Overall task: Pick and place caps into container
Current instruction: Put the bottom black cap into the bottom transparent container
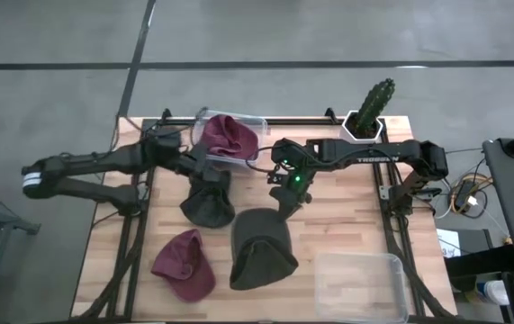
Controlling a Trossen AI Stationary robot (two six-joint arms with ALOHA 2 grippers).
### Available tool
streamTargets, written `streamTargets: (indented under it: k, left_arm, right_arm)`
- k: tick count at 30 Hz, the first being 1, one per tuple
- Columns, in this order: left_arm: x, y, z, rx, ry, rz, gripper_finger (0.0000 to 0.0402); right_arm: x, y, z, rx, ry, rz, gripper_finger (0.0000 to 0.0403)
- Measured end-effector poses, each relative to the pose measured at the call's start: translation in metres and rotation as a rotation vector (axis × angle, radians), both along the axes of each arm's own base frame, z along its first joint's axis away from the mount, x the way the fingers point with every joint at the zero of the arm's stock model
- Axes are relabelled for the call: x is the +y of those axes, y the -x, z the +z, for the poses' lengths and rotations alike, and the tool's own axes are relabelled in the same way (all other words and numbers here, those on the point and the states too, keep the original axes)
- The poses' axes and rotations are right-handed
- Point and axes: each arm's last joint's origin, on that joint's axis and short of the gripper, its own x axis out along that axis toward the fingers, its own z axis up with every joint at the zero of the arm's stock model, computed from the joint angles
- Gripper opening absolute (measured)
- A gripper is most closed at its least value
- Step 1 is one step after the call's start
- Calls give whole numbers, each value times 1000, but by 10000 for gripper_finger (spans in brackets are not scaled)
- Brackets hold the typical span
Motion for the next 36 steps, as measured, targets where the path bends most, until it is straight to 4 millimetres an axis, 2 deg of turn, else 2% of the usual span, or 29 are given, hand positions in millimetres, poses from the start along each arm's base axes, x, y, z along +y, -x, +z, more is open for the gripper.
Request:
streamTargets:
  k: [6,13,17,25,36]
  left_arm:
    - [-6,-22,10,0,14,-102,153]
    - [-22,-47,4,67,67,-236,153]
    - [-26,-57,-9,132,99,-256,153]
    - [-31,-65,-17,179,152,-307,153]
    - [-37,-68,-8,107,201,-339,153]
  right_arm:
    - [1,0,2,-1,-3,4,13]
    - [1,0,2,2,-12,7,13]
    - [3,0,2,4,-13,11,13]
    - [4,0,2,5,-12,17,13]
    - [10,0,1,9,-26,47,13]
